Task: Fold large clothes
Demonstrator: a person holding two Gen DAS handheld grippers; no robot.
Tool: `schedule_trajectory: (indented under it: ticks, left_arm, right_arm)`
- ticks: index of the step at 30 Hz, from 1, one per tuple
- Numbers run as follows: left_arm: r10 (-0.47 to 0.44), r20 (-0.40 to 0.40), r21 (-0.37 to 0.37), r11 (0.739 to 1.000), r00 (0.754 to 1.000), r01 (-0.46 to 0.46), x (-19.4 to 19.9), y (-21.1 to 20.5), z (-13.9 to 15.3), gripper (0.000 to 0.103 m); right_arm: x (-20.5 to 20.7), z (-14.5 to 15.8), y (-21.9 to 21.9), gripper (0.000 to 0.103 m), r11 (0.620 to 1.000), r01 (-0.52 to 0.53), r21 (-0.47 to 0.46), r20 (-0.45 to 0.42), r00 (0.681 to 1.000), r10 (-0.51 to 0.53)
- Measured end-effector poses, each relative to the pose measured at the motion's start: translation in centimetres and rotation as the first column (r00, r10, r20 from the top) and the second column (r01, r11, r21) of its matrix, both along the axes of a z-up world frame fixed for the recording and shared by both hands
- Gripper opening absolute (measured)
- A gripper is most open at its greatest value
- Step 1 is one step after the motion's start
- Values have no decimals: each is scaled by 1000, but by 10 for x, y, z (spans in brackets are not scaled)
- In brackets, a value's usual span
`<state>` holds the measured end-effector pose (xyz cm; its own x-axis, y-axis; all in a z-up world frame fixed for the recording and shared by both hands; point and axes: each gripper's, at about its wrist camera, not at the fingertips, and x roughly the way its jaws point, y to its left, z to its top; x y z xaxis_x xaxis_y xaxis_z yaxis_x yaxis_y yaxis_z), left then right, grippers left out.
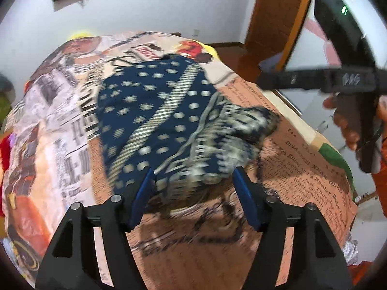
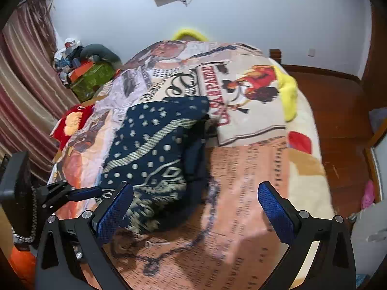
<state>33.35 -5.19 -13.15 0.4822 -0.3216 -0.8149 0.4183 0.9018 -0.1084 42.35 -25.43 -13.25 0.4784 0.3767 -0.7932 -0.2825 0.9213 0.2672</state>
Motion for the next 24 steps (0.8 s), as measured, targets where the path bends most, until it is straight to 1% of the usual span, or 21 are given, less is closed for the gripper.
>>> schedule_trajectory:
  ticks: [4,7,8,11,13,15,16,20,24]
  left_arm:
    - [89,15,-2,996,996,-89,0,35,6,66]
    - [161,15,14,987,987,-162,4,57,3,67]
    - [176,12,14,984,984,-177,6,64,1,67]
    - [213,-7,7,977,977,-213,13,81,-5,67]
    - [227,-19,1,974,974,-227,18,88,-9,67]
    - [241,-33,-7,970,970,-241,24,93,-12,67]
    - [247,-44,-15,969,968,-248,29,95,-15,67]
    - [247,-83,-60,966,965,-252,41,97,-21,67]
    - [238,-140,-131,958,961,-257,64,95,-29,67]
  right_arm:
    - [4,-23,30,103,999,-46,-20,-42,998,45]
    - [7,-52,46,103,996,-76,-56,-107,992,70]
    - [7,-66,49,103,995,-81,-63,-141,987,71]
    - [5,-91,49,103,995,-73,-65,-213,975,58]
    - [5,-100,43,103,998,-60,-31,-254,966,50]
    - [7,-102,34,103,999,-36,9,-285,958,37]
    - [8,-101,32,103,999,-30,15,-289,957,33]
    - [17,-90,26,103,1000,-3,15,-261,965,7]
    - [31,-83,28,103,999,14,35,-234,972,-6]
